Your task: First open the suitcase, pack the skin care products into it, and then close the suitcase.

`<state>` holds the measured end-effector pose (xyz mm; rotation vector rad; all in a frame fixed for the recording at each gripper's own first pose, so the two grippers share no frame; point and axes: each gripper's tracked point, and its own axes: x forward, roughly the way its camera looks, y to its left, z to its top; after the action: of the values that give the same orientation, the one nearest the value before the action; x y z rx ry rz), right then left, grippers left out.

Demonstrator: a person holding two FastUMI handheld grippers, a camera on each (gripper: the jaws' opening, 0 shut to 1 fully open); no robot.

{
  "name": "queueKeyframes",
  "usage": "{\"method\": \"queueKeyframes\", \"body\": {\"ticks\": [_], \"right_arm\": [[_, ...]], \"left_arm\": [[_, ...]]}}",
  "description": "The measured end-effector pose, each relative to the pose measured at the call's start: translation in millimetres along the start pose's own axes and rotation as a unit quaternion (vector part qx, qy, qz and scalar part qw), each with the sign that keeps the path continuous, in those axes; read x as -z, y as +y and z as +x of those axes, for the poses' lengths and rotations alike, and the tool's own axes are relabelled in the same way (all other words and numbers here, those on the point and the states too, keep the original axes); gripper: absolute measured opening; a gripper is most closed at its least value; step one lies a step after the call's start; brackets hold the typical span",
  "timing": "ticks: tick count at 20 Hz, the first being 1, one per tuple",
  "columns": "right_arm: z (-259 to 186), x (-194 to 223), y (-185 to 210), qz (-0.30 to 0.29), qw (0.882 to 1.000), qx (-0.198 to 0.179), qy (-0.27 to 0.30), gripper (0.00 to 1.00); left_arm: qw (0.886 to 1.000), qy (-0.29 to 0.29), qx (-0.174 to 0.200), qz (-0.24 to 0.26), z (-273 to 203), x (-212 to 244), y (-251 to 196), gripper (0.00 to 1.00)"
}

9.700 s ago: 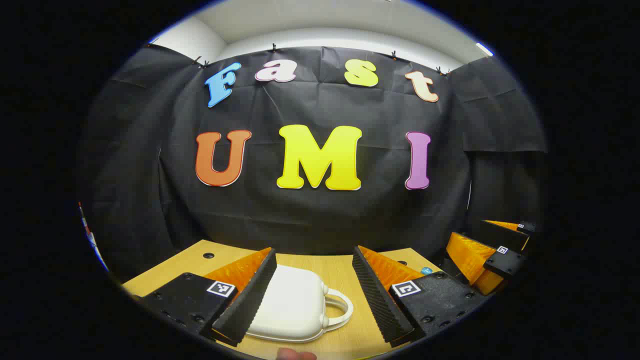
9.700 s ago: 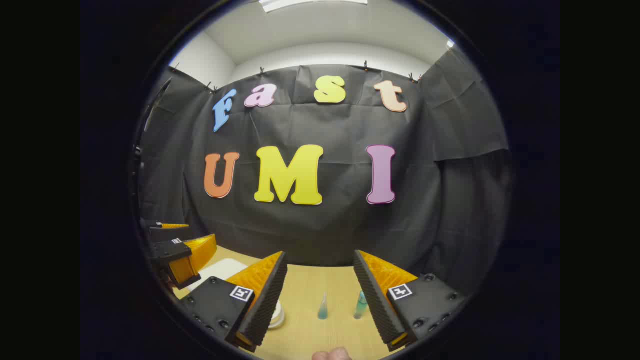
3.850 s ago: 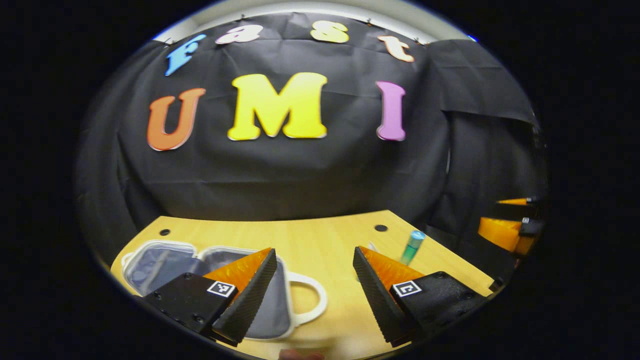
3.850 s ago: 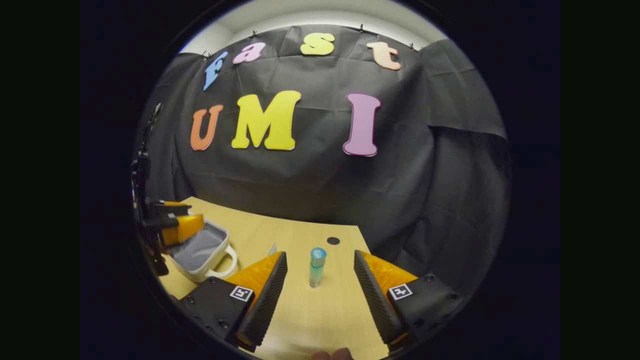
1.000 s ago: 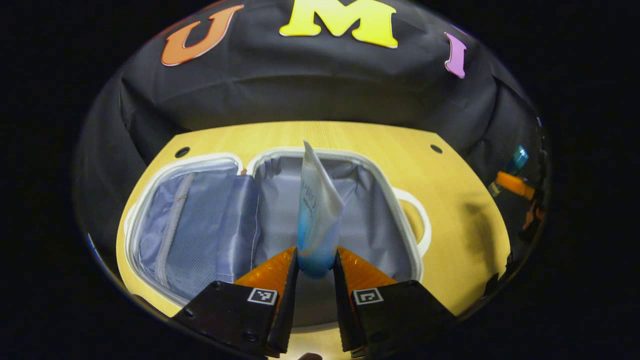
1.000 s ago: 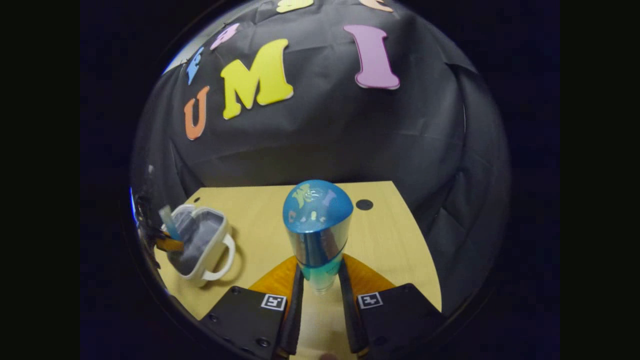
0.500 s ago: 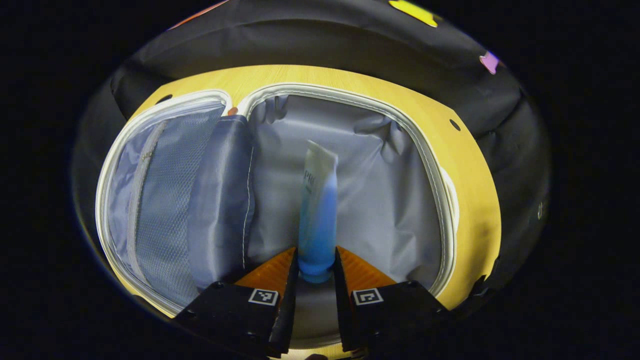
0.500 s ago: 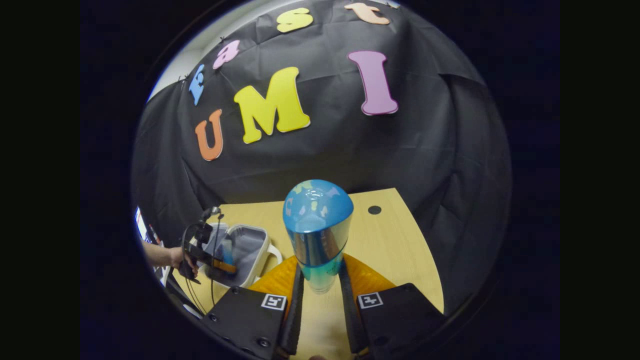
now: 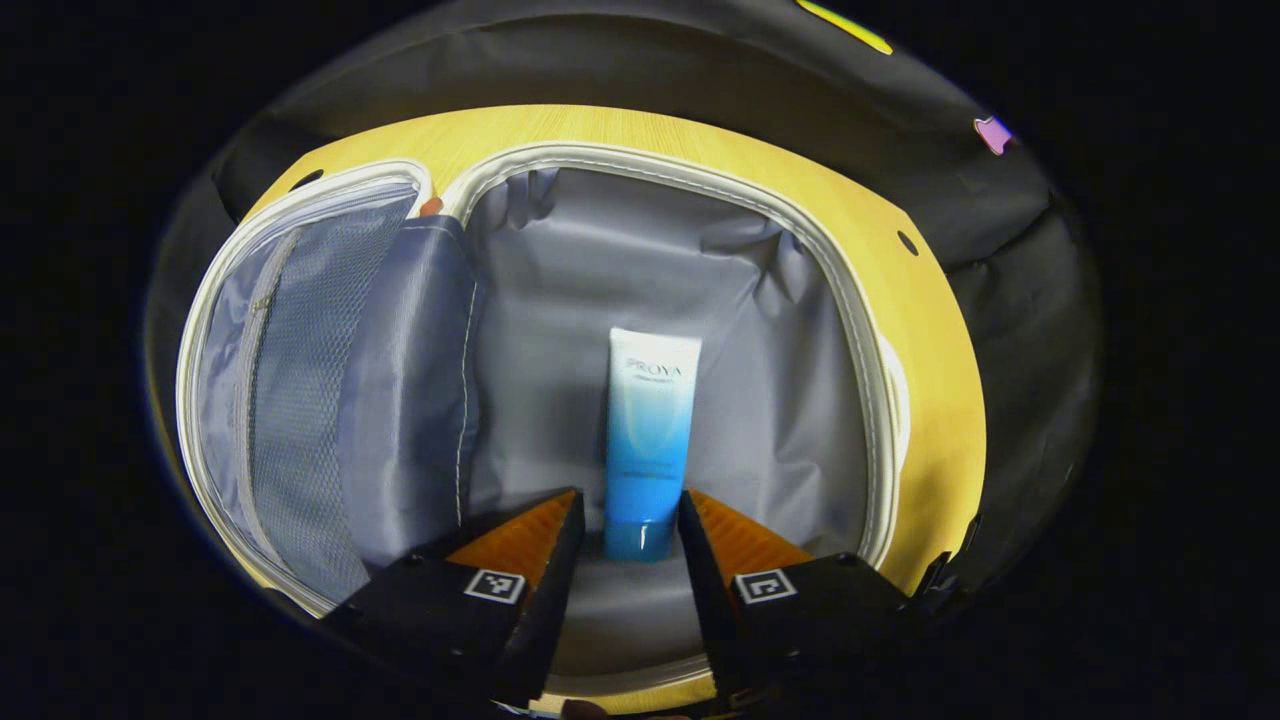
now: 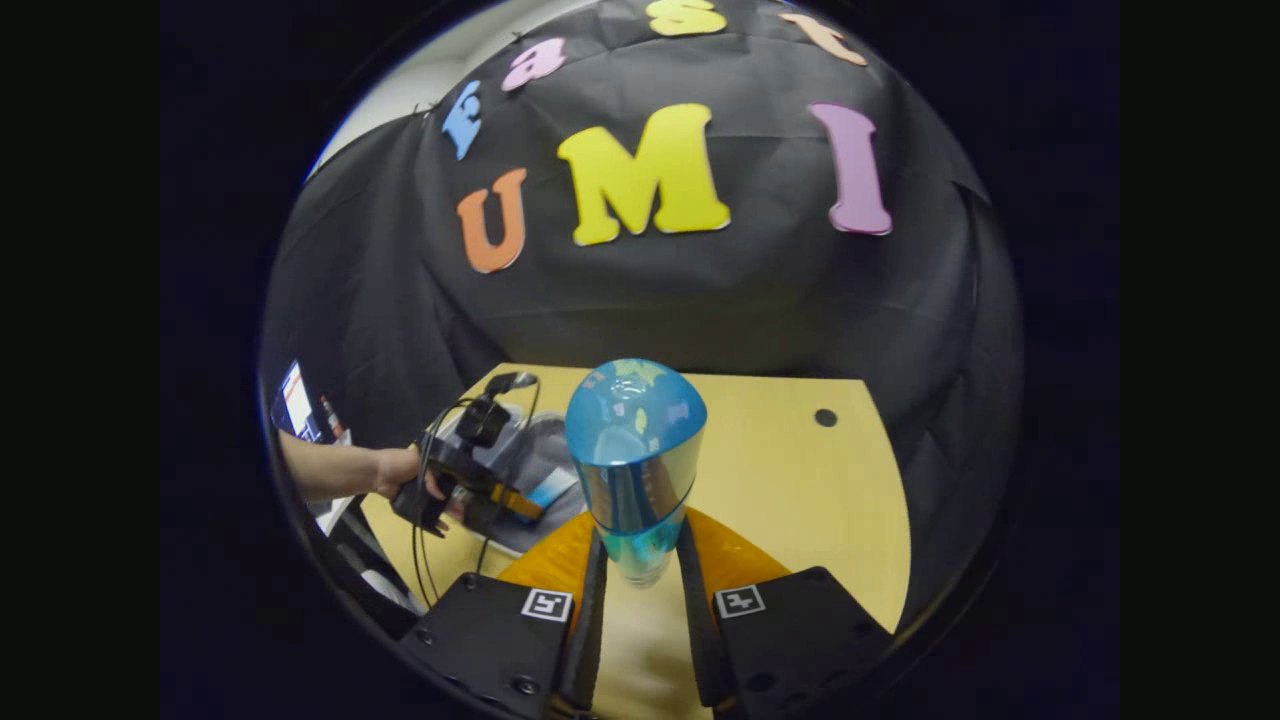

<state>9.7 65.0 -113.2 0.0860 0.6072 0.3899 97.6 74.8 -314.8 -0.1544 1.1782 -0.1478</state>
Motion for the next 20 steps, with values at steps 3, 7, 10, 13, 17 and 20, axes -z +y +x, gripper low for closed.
{"method": "queueKeyframes", "body": {"ticks": [3, 7, 10, 13, 17, 20], "right_arm": [[43, 5, 41, -0.016, 0.998, -0.041, 0.033, 0.35], [120, 32, 104, -0.009, 0.989, -0.098, 0.11, 0.35], [183, 55, 123, 0.0, 0.984, -0.081, 0.16, 0.35], [226, 88, 128, 0.024, 0.976, -0.034, 0.214, 0.35], [247, 124, 119, 0.086, 0.96, 0.026, 0.267, 0.35], [258, 128, 105, 0.118, 0.949, 0.069, 0.286, 0.35]], "left_arm": [[0.997, -0.081, -0.015, 0.007, -37, -17, 4, 0.89], [0.976, -0.215, -0.046, 0.001, -112, -21, 33, 1.0], [0.963, -0.256, -0.083, -0.027, -150, 8, 71, 0.99], [0.956, -0.27, -0.078, -0.081, -173, 52, 94, 1.0], [0.949, -0.272, -0.089, -0.132, -199, 92, 125, 0.99], [0.946, -0.278, -0.087, -0.143, -210, 111, 132, 0.99]]}}
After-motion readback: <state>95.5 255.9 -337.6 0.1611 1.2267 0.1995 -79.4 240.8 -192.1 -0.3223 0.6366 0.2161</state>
